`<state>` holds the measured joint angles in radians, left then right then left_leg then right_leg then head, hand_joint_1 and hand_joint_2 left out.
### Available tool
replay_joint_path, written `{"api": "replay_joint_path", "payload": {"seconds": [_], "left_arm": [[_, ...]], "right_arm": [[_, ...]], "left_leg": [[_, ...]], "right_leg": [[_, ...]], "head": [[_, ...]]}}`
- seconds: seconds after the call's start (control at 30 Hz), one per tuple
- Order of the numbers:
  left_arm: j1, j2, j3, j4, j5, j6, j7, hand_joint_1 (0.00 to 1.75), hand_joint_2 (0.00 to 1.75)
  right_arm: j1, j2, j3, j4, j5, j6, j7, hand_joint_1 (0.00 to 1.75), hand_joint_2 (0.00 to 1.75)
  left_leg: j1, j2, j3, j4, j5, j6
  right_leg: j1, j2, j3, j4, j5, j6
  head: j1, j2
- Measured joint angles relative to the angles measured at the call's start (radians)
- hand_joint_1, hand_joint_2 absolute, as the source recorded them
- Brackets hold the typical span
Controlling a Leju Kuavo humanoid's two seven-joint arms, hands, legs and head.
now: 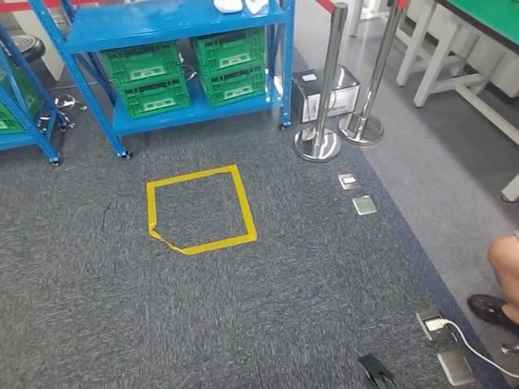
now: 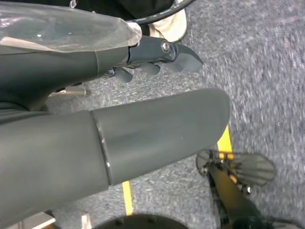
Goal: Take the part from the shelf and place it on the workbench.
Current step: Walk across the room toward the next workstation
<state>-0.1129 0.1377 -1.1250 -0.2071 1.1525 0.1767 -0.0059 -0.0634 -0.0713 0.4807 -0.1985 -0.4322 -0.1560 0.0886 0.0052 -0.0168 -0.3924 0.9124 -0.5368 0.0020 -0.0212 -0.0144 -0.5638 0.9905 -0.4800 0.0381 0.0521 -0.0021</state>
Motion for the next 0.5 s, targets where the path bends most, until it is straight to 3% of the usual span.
{"api": "replay_joint_path", "payload": {"seconds": [0.07,0.13,0.23,0.3,0.33,0.4,0.43,0.5], "left_arm": [[-0.003,0.0,-0.001,0.0,0.0,0.0,0.0,0.0,0.0],[-0.002,0.0,-0.001,0.0,0.002,0.0,0.0,0.0,0.0],[-0.003,-0.002,-0.002,0.0,0.008,0.0,0.0,0.0,0.0],[-0.001,-0.003,-0.002,0.0,0.011,0.001,0.0,0.0,0.0],[0.001,-0.003,-0.002,0.0,0.012,0.001,0.001,0.0,0.0],[0.003,-0.001,-0.002,0.0,0.014,0.002,0.001,0.0,0.0],[0.004,0.002,-0.002,0.0,0.015,0.002,0.001,0.0,0.0],[0.003,0.011,-0.001,0.001,0.016,0.003,0.002,0.0,0.0]], "right_arm": [[0.0,0.001,0.0,0.0,0.0,0.0,-0.001,0.0,0.0],[0.0,0.002,0.0,0.0,0.001,0.0,-0.002,0.0,0.0],[-0.001,0.002,0.0,0.0,0.001,0.001,-0.01,0.0,0.0],[0.0,0.002,0.0,0.0,0.001,0.003,-0.016,0.0,0.0],[0.0,0.002,0.0,0.0,0.0,0.006,-0.018,0.0,0.0],[0.0,0.003,0.0,0.0,-0.002,0.014,-0.023,0.0,0.0],[0.0,0.006,0.001,0.0,-0.004,0.018,-0.025,0.0,0.0],[-0.001,0.011,0.001,-0.001,-0.004,0.023,-0.027,0.0,0.0]], "left_leg": [[0.0,0.003,0.007,0.004,-0.005,-0.011],[0.003,0.006,-0.016,0.06,-0.022,-0.019],[0.002,0.01,-0.148,0.256,-0.103,-0.018],[-0.006,0.01,-0.219,0.325,-0.12,-0.007],[-0.014,0.01,-0.228,0.304,-0.096,0.003],[-0.04,0.014,-0.202,0.177,0.008,0.032],[-0.054,0.014,-0.186,0.12,0.046,0.048],[-0.072,0.01,-0.163,0.043,0.077,0.078]], "right_leg": [[0.001,0.003,0.012,-0.002,-0.003,-0.024],[0.002,0.006,0.027,-0.006,0.005,-0.042],[0.014,0.008,0.035,-0.007,-0.002,-0.049],[0.023,0.01,0.041,-0.007,-0.012,-0.052],[0.028,0.011,0.048,-0.007,-0.018,-0.054],[0.033,0.011,0.062,-0.01,-0.03,-0.055],[0.033,0.013,0.071,-0.014,-0.035,-0.055],[0.029,0.013,0.085,-0.026,-0.036,-0.054]], "head": [[-0.008,0.0],[-0.024,0.0],[-0.043,0.0],[-0.046,0.0],[-0.046,0.0],[-0.046,0.0],[-0.046,0.0],[-0.047,0.0]]}}
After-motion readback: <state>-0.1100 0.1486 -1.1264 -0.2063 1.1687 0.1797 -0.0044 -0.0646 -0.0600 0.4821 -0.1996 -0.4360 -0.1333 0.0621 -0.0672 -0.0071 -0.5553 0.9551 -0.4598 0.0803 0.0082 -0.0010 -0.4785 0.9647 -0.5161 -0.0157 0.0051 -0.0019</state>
